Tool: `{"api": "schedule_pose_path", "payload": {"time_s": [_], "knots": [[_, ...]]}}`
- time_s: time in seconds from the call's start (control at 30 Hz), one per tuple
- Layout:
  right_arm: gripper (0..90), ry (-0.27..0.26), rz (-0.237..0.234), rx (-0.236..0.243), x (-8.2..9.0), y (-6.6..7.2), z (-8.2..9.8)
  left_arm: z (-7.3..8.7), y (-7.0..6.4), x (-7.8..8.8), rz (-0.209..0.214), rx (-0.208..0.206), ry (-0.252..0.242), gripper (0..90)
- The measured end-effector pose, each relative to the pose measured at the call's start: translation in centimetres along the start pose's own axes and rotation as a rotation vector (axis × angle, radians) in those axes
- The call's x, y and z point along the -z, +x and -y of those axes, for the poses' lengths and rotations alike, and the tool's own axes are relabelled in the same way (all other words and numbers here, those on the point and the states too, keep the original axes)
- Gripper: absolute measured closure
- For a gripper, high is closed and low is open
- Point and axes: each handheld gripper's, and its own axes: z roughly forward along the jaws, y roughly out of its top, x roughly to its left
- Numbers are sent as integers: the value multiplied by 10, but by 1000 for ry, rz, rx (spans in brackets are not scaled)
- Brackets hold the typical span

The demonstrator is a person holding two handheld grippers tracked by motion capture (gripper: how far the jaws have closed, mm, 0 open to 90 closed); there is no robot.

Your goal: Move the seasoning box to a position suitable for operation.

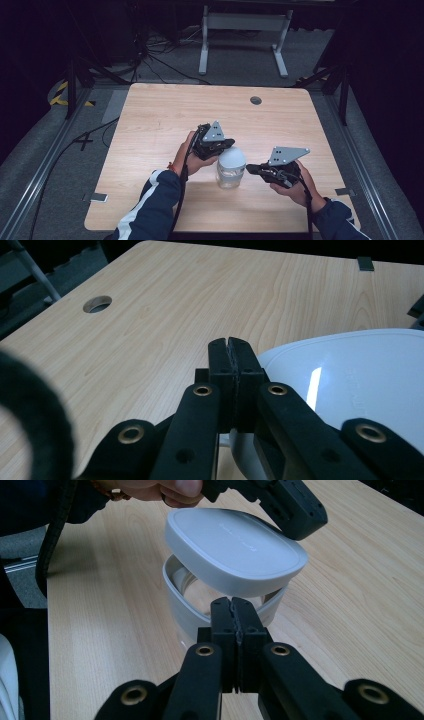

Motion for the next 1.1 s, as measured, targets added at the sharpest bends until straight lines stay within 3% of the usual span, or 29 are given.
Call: {"api": "schedule_pose_path", "payload": {"time_s": [0.23, 0.77, 0.97, 1.1], "knots": [[893, 6, 3, 6, -4, 1, -1, 0, 0, -1, 7, 2, -1, 896], [894, -38, 21, 5, -8, 1, -7, 4, 3, 0, -21, 16, 0, 885], [894, -66, 31, 14, -8, -1, -12, 6, 5, 13, -55, 20, -1, 835], [894, -75, 32, 18, -8, -1, -14, 13, 7, 30, -99, 34, -8, 821]]}}
